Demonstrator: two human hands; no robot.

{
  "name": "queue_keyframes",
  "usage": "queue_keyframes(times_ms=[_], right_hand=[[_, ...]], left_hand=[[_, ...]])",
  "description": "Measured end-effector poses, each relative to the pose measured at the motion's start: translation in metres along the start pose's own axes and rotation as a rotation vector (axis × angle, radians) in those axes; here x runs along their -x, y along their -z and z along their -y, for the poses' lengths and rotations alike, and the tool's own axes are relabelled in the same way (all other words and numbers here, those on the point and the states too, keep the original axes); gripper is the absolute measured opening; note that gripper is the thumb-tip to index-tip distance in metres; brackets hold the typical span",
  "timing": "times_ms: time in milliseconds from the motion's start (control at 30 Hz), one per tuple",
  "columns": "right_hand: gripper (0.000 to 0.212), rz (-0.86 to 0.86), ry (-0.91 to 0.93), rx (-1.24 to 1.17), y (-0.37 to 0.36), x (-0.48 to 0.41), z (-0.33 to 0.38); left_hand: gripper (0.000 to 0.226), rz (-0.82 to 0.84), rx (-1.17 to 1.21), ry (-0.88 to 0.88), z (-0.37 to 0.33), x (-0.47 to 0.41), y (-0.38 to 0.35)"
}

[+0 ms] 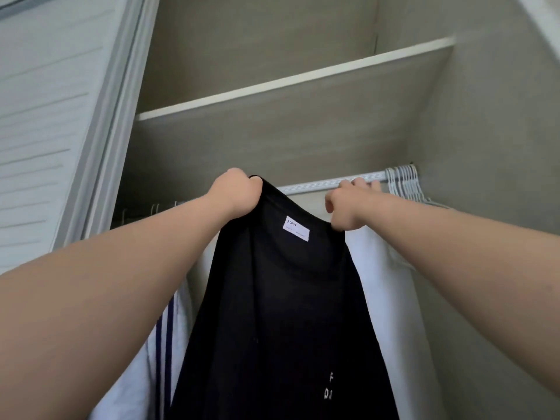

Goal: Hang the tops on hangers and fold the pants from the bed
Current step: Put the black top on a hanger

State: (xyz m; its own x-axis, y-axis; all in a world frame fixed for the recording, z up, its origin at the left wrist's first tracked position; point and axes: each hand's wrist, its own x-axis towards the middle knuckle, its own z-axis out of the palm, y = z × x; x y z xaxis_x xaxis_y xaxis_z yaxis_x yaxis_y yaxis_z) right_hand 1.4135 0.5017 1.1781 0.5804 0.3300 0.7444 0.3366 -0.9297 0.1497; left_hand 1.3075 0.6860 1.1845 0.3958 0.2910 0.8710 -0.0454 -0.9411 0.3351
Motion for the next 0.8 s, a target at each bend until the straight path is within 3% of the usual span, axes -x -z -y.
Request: queue_keyframes(times_ms=[100,267,567,800], right_hand=[[0.04,-0.099,-0.039,-0.042,0.0,-0.003,-0.016],[0.043,-0.212,-0.213,0.221,-0.02,-0.004,-0.043],[0.043,-0.193,-0.359,0.318,-0.045,-0.007,-0.088],[0.04,-0.2,-0.393,0.198,-0.047,-0.009,-0.101]], left_hand=[[0.036,0.02,-0.048,-0.019,-0.009,-0.002,-0.004],[0.033,0.091,-0.069,-0.022,-0.019,0.003,-0.013],[0.031,0.089,-0.056,-0.01,-0.02,0.004,-0.005],[0.032,0.096,-0.102,0.0,-0.013,0.008,-0.006]])
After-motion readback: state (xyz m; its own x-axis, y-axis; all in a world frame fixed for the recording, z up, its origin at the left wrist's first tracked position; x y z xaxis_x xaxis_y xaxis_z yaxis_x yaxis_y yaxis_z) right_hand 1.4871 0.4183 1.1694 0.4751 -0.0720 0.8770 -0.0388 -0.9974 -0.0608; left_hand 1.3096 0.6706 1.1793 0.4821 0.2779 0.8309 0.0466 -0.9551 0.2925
